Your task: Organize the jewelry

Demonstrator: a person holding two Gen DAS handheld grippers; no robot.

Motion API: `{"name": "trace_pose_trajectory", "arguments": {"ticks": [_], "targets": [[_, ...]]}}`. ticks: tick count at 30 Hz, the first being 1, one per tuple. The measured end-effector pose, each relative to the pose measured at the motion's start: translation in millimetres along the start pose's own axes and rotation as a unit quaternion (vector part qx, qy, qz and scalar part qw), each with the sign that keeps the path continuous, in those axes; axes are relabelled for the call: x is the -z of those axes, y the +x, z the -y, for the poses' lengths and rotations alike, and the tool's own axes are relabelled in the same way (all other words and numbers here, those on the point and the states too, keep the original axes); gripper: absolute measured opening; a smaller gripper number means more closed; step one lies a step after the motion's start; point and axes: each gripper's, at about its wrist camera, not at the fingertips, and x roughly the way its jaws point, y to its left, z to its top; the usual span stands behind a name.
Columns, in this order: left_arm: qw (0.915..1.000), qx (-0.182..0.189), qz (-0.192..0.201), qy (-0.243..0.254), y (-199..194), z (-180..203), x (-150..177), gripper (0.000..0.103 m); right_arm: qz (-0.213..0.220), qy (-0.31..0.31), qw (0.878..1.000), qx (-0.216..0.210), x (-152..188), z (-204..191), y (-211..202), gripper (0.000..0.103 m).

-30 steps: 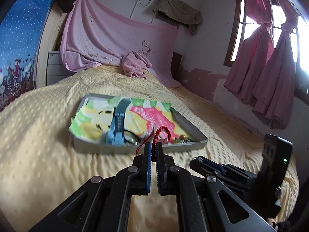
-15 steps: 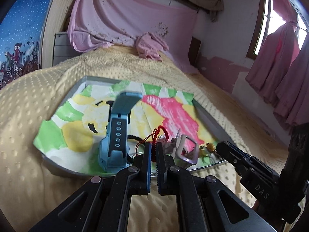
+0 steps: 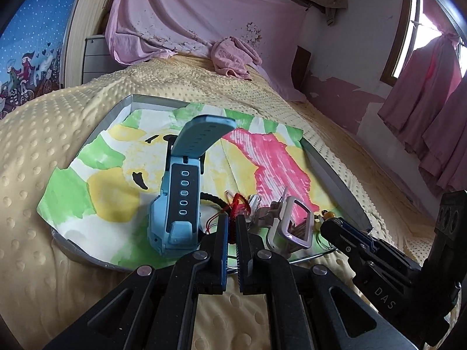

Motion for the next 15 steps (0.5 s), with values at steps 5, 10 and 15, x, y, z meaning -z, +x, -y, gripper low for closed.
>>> {"name": "trace_pose_trajectory", "arguments": {"ticks": [5, 10, 15], "targets": [[1.0, 0.003, 0.003, -0.005, -3, -1, 1, 0.006, 0.001, 0.001, 1.0, -0.002, -1, -1, -1, 0.017], [0.9995, 0.011, 0.031, -0.005, -22, -2, 4, 0.04, 0.024, 0.006, 1.0, 0.001, 2, 2, -14, 0.023], [0.9974, 0.009, 0.071, 0.001, -49, -1, 9, 0.054, 0.073, 0.017, 0.997, 0.008, 2, 6, -44, 0.036]]}}
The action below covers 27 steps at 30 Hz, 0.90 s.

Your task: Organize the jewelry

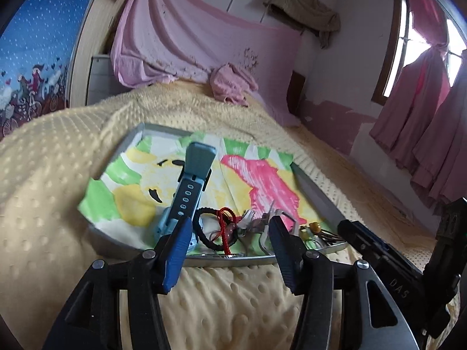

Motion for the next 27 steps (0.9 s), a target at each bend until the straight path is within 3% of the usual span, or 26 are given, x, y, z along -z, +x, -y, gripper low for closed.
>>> {"name": "trace_pose_trajectory", "arguments": {"ticks": [7, 9, 12, 16, 22, 27], "targets": [[0.9983, -0.012, 0.052, 0.023, -46, 7, 4, 0.082, 0.048, -0.017, 0.999, 0.011, -1, -3, -48, 0.062], [0.9975, -0.019, 0.062, 0.028, -59, 8, 6, 0.094, 0.055, -0.022, 0.998, 0.01, -2, -3, -61, 0.065], [0.9965, -0.025, 0.074, 0.028, -75, 9, 10, 0.103, 0.065, -0.026, 0.997, 0.012, -3, -4, -77, 0.077], [0.9941, -0.039, 0.091, 0.043, -95, 13, 16, 0.103, 0.082, -0.026, 0.996, 0.001, -4, -8, -102, 0.091], [0.9906, -0.053, 0.117, 0.048, -129, 12, 24, 0.103, 0.102, -0.034, 0.994, 0.002, 5, -19, -130, 0.1], [0.9882, -0.063, 0.13, 0.049, -153, 7, 33, 0.103, 0.106, -0.038, 0.994, 0.004, 16, -27, -149, 0.1]]}}
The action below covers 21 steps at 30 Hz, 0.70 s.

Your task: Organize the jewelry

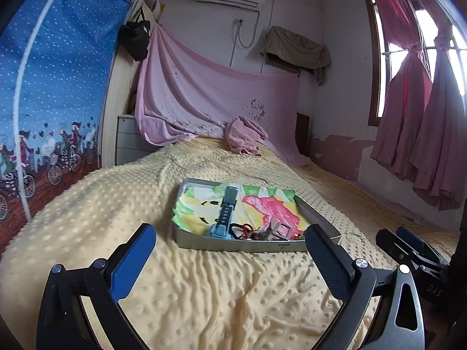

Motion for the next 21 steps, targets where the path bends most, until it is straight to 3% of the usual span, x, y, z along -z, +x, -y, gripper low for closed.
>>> {"name": "trace_pose_trajectory", "arguments": {"ticks": [14, 21], "targets": [[0.9999, -0.009, 0.008, 0.0, -58, -13, 24, 0.103, 0.008, -0.018, 1.0, 0.006, 13, -28, -64, 0.101], [1.0, 0.001, -0.001, 0.001, -79, -12, 40, 0.103, -0.013, -0.011, 1.0, 0.015, 26, -28, -89, 0.101]]}}
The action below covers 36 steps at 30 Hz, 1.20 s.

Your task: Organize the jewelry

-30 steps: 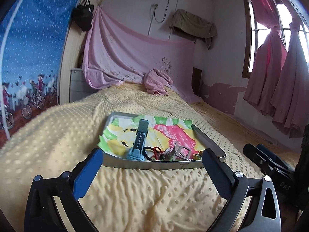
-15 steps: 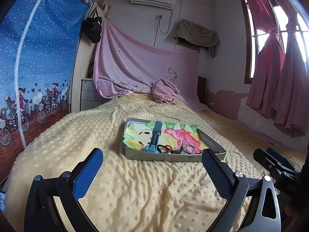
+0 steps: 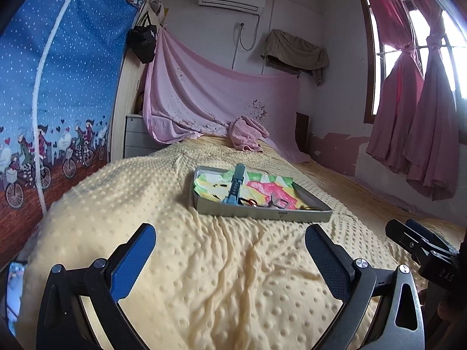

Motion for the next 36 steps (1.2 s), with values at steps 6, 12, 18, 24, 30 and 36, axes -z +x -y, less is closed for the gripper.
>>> {"name": "trace_pose_trajectory", "arguments": {"ticks": [6, 12, 18, 24, 30, 36], "targets": [[1.0, 0.008, 0.001, 0.003, -14, 1, 13, 0.103, -0.006, 0.002, 1.0, 0.005, 13, 2, -15, 0.101], [1.0, -0.001, -0.001, 0.008, -17, 0, 21, 0.103, -0.009, -0.005, 1.0, 0.013, 22, -1, -24, 0.101], [0.9998, -0.007, -0.014, 0.011, -15, -2, 30, 0.103, -0.017, -0.012, 1.0, 0.024, 28, -2, -18, 0.101], [0.9997, -0.015, -0.014, 0.013, -13, -4, 31, 0.103, -0.021, -0.013, 0.999, 0.035, 28, -3, -11, 0.101], [0.9995, -0.024, -0.01, 0.019, -13, -4, 30, 0.103, -0.028, -0.018, 0.999, 0.039, 29, -6, -5, 0.101], [0.9994, -0.027, -0.01, 0.02, -15, -4, 30, 0.103, -0.026, -0.018, 0.999, 0.038, 29, -6, -6, 0.101]]}}
